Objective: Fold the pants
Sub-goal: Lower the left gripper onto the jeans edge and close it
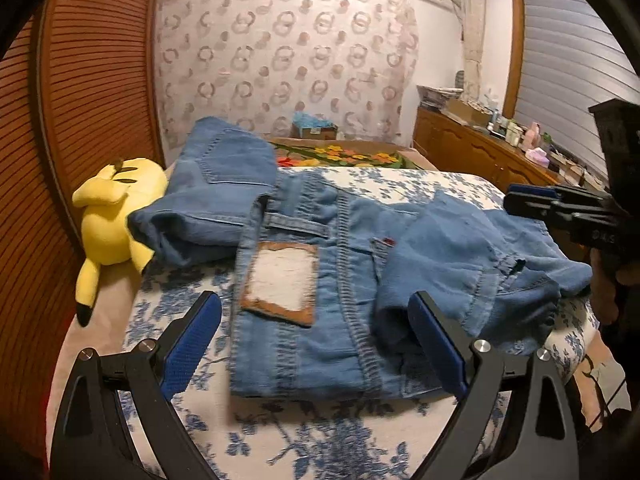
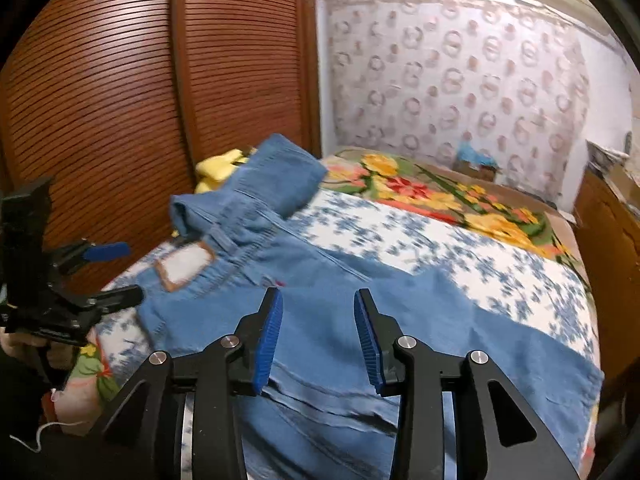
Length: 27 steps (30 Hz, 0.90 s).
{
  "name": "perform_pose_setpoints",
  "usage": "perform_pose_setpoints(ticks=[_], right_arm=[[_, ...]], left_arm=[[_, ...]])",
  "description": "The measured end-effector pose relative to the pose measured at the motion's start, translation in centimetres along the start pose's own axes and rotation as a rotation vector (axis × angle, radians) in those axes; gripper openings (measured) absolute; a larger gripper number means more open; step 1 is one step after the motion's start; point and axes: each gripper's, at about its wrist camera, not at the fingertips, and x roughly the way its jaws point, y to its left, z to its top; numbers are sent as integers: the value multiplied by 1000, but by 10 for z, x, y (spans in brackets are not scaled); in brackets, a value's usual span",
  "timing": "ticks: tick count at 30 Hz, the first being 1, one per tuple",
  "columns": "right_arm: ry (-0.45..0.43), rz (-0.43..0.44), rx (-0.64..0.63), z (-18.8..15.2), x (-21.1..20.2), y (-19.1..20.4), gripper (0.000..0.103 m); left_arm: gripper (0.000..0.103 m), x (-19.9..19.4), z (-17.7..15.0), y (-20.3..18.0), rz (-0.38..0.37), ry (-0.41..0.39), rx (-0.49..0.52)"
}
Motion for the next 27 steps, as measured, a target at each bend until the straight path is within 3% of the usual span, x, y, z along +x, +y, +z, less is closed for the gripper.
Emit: perform_pose_setpoints(ticks=[6, 14, 23, 27], right_arm=[[64, -52, 45, -14, 18, -17, 39], [110, -58, 85, -21, 24, 4, 39], [94, -61, 117, -31, 1, 5, 39], [100, -43, 120, -32, 8, 10, 39]], left_arm=[[95, 0, 2, -16, -32, 0, 22], [95, -3, 4, -46, -95, -18, 72], [70, 8, -1, -76, -188, 12, 135], [61, 26, -7, -81, -183, 64, 155]])
